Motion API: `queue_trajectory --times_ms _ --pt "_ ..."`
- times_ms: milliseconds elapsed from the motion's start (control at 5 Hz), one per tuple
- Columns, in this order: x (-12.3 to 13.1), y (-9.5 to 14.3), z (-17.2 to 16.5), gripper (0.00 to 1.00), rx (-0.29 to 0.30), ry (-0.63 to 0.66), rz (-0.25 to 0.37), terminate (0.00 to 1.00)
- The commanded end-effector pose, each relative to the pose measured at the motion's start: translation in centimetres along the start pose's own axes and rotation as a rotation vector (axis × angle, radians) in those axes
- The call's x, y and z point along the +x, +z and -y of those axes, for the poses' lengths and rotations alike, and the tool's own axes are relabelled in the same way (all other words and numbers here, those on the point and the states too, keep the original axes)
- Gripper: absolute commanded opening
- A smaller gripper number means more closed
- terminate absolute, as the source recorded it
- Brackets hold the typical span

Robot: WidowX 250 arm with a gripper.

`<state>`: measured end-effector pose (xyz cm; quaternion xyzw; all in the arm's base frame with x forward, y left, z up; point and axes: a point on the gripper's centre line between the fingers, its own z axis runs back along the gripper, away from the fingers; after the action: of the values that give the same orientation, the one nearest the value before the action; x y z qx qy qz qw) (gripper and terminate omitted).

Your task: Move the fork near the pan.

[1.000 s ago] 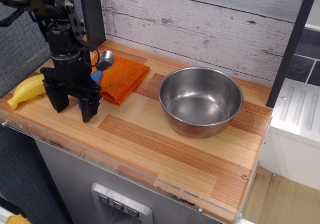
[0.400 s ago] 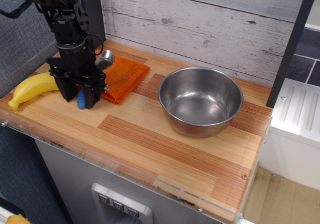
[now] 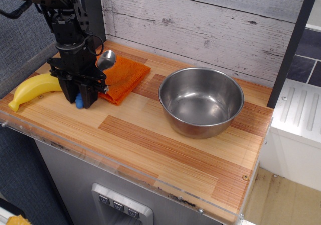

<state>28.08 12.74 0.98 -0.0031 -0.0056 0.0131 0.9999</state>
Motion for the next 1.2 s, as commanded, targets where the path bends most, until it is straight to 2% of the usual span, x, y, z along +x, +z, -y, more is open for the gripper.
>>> queue_trajectory --times_ms 0,200,400,800,1000 --pt "0.4 8.8 0.0 0.00 0.016 -0.034 0.211 0.00" --pt "-0.8 10.6 0.7 0.00 0.022 -0.038 0.244 0.00" --pt "-1.9 9.8 3.2 0.00 -0.019 -0.091 0.221 0.00" --pt "-4.2 5.6 6.1 0.00 -0.050 -0.158 0.118 0.00" --pt "-4.7 3.6 7.1 0.00 -0.045 -0.196 0.069 0.00"
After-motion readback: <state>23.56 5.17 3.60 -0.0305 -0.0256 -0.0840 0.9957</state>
